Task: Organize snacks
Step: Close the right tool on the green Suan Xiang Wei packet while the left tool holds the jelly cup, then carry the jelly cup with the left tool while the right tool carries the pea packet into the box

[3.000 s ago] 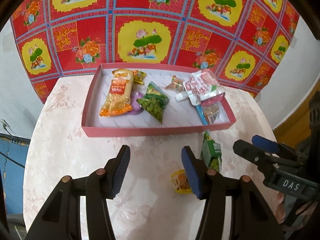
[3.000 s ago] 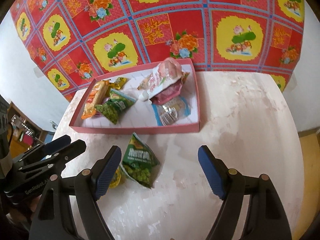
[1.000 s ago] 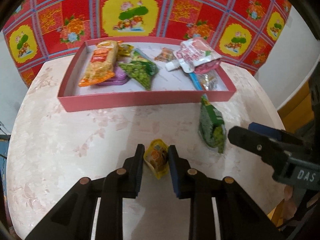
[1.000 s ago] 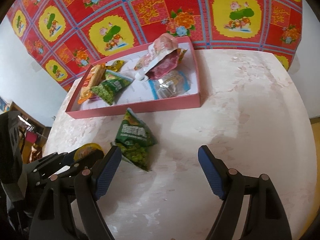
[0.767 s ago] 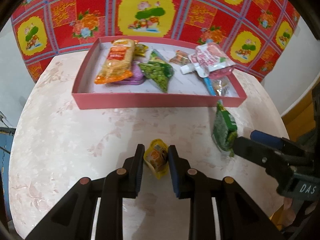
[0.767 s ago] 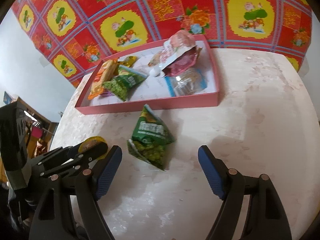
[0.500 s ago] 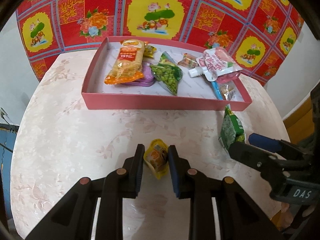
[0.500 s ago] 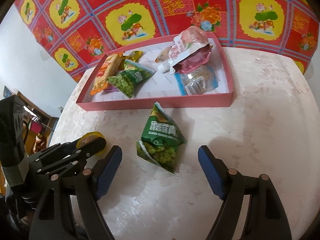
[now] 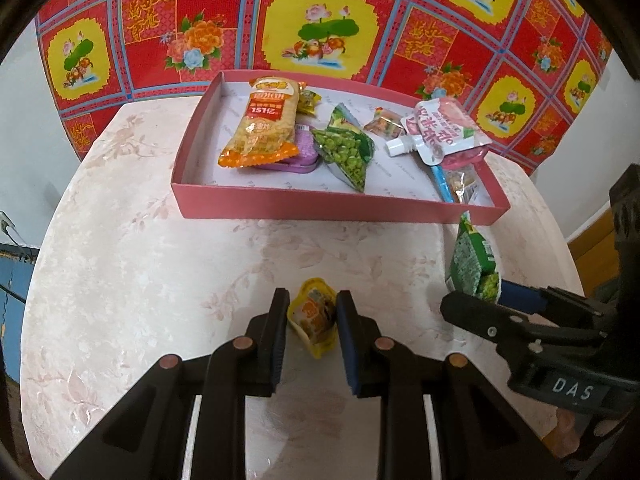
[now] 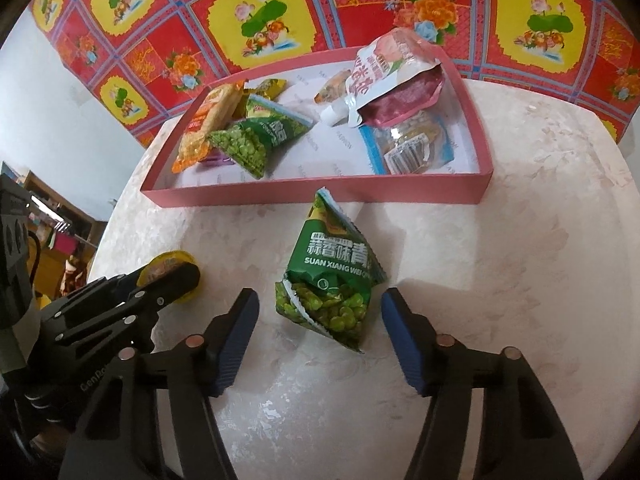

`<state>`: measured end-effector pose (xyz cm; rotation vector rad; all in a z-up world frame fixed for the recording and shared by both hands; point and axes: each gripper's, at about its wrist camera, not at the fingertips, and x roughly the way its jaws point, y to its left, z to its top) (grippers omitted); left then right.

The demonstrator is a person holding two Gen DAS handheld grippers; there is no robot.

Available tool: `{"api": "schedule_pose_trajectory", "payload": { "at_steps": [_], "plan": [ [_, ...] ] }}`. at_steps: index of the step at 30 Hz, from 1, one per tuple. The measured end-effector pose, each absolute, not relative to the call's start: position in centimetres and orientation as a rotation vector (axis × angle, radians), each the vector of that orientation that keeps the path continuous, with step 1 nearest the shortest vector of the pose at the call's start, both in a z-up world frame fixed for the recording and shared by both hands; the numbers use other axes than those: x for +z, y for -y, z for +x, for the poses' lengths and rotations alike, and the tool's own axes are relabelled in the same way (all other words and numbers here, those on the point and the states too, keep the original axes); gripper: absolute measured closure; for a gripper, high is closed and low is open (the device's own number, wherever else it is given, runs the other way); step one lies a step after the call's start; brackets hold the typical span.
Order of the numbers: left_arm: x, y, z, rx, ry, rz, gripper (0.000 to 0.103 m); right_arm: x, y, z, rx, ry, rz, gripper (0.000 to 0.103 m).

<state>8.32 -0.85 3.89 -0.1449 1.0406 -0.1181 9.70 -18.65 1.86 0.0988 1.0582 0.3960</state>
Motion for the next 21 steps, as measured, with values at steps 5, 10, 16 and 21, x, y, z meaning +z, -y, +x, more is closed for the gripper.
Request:
{"api": "schedule_pose_trajectory", "payload": {
  "at_steps": [5, 10, 16, 21],
  "plan": [
    [3.87, 0.84, 8.31, -0.118, -1.041, -0.145, 0.078, 1.89, 18.75, 9.81, 0.388, -1.061, 0.104, 0.057],
    [3.86, 0.83, 8.31, -0.118, -1.040, -0.146, 0.078, 1.78, 19.12, 9.76, 0.387, -1.055, 0.131, 0.059],
    [3.97, 0.86, 8.23, -0.114, -1.032, -0.149, 0.078, 2.03, 19.40, 9.42, 0.395, -1.045, 0.141, 0.062],
    [4.75, 0.75, 8.04, -0.117, -1.010, -0.148, 0.078, 2.69, 19.55, 9.04, 0.406, -1.022, 0.143, 0.062]
  ]
}}
